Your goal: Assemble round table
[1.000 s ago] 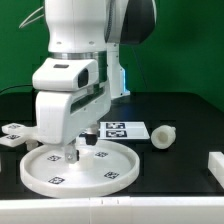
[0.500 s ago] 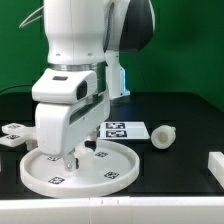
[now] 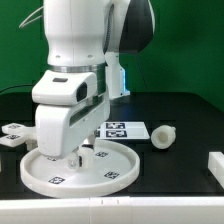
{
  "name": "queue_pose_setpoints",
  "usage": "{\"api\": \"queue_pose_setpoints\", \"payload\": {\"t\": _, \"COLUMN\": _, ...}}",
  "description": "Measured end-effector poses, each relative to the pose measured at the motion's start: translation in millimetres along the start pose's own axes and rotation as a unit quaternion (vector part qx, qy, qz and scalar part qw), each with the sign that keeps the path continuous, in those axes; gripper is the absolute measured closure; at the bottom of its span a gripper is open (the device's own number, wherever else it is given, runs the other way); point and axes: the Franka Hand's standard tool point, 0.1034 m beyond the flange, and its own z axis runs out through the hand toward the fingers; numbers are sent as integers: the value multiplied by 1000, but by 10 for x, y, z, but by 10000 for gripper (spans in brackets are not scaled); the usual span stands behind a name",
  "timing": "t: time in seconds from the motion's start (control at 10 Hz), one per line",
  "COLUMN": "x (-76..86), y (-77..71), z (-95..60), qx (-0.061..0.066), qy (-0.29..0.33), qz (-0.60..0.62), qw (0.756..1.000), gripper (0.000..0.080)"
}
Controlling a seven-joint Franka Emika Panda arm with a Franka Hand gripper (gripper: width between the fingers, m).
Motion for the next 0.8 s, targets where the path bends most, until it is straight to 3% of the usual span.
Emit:
{"api": "queue_pose_setpoints", "payload": {"t": 0.6, "x": 22, "y": -4, "z": 2, "qx": 0, "qy": 0, "qz": 1, "qw": 1000, "gripper": 395}}
{"api": "queue_pose_setpoints", "payload": {"t": 0.8, "x": 309, "y": 15, "z": 0, "qx": -4, "qy": 6, "qz": 5, "qw": 1000, "gripper": 394}}
